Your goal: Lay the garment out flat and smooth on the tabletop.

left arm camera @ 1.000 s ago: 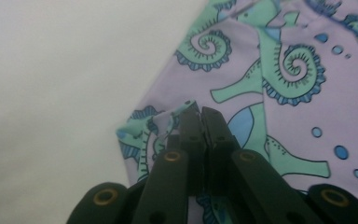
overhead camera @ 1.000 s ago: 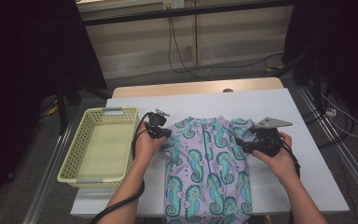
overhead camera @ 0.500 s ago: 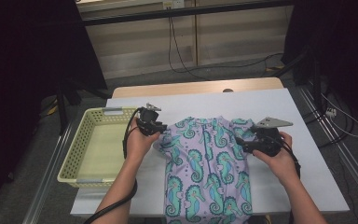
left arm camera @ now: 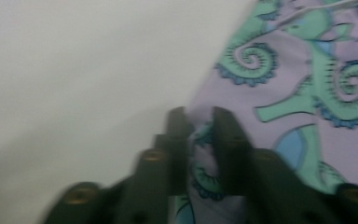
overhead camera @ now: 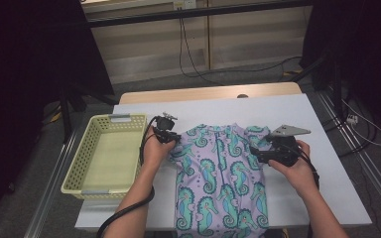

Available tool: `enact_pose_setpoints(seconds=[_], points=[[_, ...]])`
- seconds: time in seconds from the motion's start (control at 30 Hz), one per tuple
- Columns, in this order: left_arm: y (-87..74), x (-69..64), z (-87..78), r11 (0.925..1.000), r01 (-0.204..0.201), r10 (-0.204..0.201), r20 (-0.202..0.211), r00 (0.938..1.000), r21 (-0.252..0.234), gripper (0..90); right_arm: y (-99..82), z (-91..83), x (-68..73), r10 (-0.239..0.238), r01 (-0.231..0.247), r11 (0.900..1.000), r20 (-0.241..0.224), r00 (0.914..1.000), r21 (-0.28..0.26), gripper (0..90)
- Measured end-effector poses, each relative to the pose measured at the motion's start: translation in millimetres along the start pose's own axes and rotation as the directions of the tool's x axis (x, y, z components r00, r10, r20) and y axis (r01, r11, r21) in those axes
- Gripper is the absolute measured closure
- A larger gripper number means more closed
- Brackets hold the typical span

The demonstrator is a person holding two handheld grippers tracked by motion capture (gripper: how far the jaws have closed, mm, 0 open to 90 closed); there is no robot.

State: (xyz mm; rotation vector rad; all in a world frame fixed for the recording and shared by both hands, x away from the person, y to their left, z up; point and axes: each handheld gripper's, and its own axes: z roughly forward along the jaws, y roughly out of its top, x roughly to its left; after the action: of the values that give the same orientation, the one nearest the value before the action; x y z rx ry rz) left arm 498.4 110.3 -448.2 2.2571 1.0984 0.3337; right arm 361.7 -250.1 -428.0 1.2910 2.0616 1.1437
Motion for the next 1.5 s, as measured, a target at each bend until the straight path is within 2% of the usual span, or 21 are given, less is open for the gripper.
enact_pose_setpoints(seconds=[0.07,0.17,0.37,0.57,0.6,0.7,0.87,1.03,1.23,1.33,1.4,1.43,1.5], points=[[-0.1,-2.2,-1.7,0.9997,-0.016,0.016,-0.001,0.9999,0.017,86.2,-0.2,-0.1,-0.5,0.0,0.0,1.0,0.001,1.0,0.0,25.3],[1.5,-4.6,-5.2,0.9994,-0.011,0.011,0.009,0.9999,0.033,88.5,-0.1,0.2,-0.3,0.0,0.0,1.0,-0.001,1.0,0.001,25.3],[2.2,0.4,-30.1,0.9999,0.003,-0.003,0.0,1.0,-0.013,88.6,0.1,-0.2,-0.1,-0.001,0.001,1.0,0.001,1.0,-0.004,25.2],[-1.7,5.8,-60.5,0.9971,0.02,-0.021,-0.008,0.9998,-0.074,88.6,1.1,-1.4,-1.6,0.006,-0.006,0.9999,0.006,1.0,-0.013,25.2],[-3.0,5.2,-63.9,0.9958,0.034,-0.034,-0.007,0.9994,-0.086,88.6,1.4,-1.8,-1.5,0.007,-0.007,0.9999,0.006,1.0,-0.013,25.2],[-5.5,1.6,-74.4,0.9955,0.024,-0.025,-0.012,0.9996,-0.091,88.6,2.0,-2.7,-1.3,0.006,-0.006,0.9999,0.009,0.9999,-0.015,25.1],[-5.7,-1.1,-87.3,0.9944,0.029,-0.031,-0.019,0.9993,-0.102,88.6,3.0,-3.0,-0.5,0.002,-0.002,0.9998,0.011,0.9999,-0.02,24.9],[-10.3,5.4,-98.9,0.9919,0.04,-0.046,-0.048,0.9978,-0.121,88.6,2.9,-2.6,0.4,-0.002,0.002,0.9998,0.009,1.0,-0.018,24.6],[-27.2,16.6,-113.3,0.9871,0.076,-0.088,-0.077,0.9932,-0.14,88.5,2.8,-3.7,-1.8,0.009,-0.009,0.9998,0.011,0.9999,-0.02,24.4],[-31.2,20.6,-118.8,0.9841,0.081,-0.096,-0.091,0.9911,-0.158,84.9,2.8,-3.8,-1.9,0.013,-0.013,0.9997,0.011,0.9998,-0.019,24.0],[-30.6,21.5,-120.8,0.9797,0.093,-0.11,-0.088,0.9901,-0.178,78.1,2.8,-3.8,-2.0,0.015,-0.015,0.9997,0.013,0.9998,-0.02,23.5],[-29.4,21.7,-121.5,0.9822,0.077,-0.094,-0.088,0.9917,-0.171,76.6,2.6,-3.9,-2.6,0.019,-0.019,0.9996,0.013,0.9997,-0.021,23.2],[-27.7,20.5,-120.9,0.9822,0.073,-0.088,-0.084,0.9925,-0.173,68.8,2.4,-4.4,-3.5,0.022,-0.022,0.9996,0.013,0.9997,-0.019,23.2]])
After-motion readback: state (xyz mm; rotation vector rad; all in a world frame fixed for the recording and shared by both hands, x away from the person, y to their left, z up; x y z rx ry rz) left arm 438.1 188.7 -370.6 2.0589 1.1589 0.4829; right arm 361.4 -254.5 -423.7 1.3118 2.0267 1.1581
